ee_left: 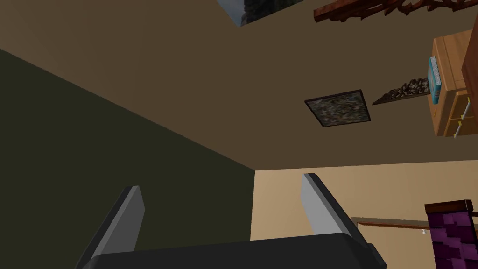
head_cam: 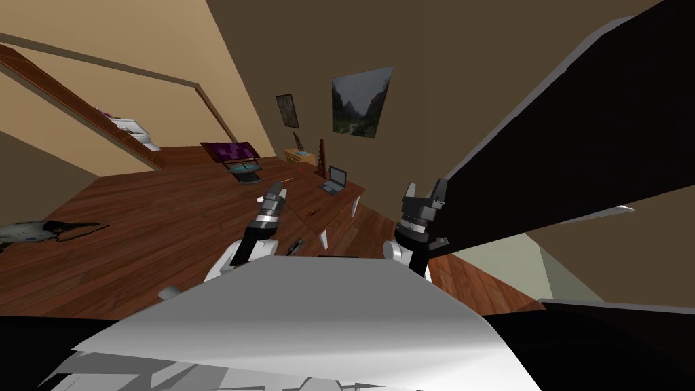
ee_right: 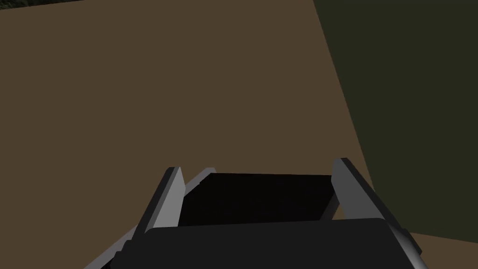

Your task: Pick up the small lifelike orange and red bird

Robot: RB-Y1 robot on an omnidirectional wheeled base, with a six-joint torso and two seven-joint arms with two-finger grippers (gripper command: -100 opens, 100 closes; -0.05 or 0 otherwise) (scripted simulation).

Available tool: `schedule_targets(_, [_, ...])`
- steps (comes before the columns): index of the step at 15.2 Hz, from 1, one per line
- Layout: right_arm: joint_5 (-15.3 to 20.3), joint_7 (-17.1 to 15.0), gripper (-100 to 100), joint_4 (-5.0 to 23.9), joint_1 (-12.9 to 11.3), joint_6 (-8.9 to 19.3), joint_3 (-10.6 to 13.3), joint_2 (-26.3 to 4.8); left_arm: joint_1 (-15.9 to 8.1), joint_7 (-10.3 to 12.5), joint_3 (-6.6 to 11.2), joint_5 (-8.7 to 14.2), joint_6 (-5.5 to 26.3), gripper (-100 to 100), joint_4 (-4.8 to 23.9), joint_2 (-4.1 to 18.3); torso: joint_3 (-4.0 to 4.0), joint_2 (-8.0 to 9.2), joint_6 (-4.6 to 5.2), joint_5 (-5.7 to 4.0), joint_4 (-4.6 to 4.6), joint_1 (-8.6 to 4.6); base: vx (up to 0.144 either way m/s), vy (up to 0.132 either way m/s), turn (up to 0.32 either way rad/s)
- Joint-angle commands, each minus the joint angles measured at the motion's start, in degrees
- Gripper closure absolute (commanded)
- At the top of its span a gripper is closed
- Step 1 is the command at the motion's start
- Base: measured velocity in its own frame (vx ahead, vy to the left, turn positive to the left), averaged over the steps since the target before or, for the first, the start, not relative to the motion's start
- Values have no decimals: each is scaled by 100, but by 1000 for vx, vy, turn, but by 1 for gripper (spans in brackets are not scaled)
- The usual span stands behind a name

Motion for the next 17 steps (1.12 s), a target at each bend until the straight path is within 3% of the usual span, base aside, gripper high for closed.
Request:
schedule_targets(1, [0, 0, 0, 0, 0, 0, 0, 0, -54, 28, 147, 13, 286, -100, 150, 142, 0, 0, 0, 0, 0, 0, 40, -147, 4])
schedule_targets(2, [0, 0, 0, 0, 0, 0, 0, 0, -54, 28, 147, 13, 296, -100, 150, 142, -1, -3, 0, 0, 0, -1, 43, -134, 6])
schedule_targets(5, [0, 0, 0, 0, 0, 0, 0, 0, -121, 112, 424, 68, 655, -100, 430, 338, -2, -4, 0, 0, -1, 4, 38, -133, 4])
schedule_targets(6, [0, 0, 0, 0, 0, 0, 0, 0, -121, 112, 424, 68, 655, -100, 430, 338, -2, -4, 0, 1, -1, 4, 40, -119, 8])
schedule_targets(9, [0, 0, 0, 0, 0, 0, 0, 0, -192, 203, 725, 129, 1045, -100, 738, 496, -7, -13, 0, 0, -2, 2, 74, -138, 5])
schedule_targets(10, [0, 0, 0, 0, 1, 0, 0, 0, -192, 203, 725, 129, 1047, -100, 738, 496, -10, -19, 0, 0, -3, 3, 93, -122, 7])
schedule_targets(11, [0, 0, 0, 0, 1, 0, 0, 0, -230, 251, 883, 161, 1253, -100, 878, 562, -12, -22, 0, 1, -5, 6, 90, -117, 4])
schedule_targets(12, [0, 0, 0, 0, 1, 0, 0, 0, -230, 251, 883, 161, 1253, -100, 901, 562, -14, -24, -1, 2, -5, 9, 79, -116, 4])
schedule_targets(13, [0, 0, 0, 0, 1, 0, 0, 0, -268, 300, 1045, 193, 1424, -100, 1069, 619, -13, -23, 0, 2, -5, 11, 81, -139, 0])
schedule_targets(14, [0, 0, 0, 0, 1, 0, 0, 0, -268, 300, 1045, 193, 1465, -100, 1069, 619, -14, -24, 0, 1, -5, 6, 76, -133, 4])
schedule_targets(15, [0, 0, 0, 0, 1, 0, 0, 0, -307, 350, 1211, 227, 1633, -100, 1241, 667, -13, -22, -1, 1, -5, 5, 74, -148, 0])
schedule_targets(16, [0, 0, 0, 0, 1, 0, 0, 0, -307, 350, 1211, 227, 1681, -100, 1241, 667, -12, -21, -1, 0, -5, 2, 84, -152, 9])
schedule_targets(17, [0, 0, 0, 0, 1, 0, 0, 0, -346, 400, 1379, 261, 1817, -100, 1416, 707, -13, -22, 0, -1, -5, -1, 122, -160, 4])
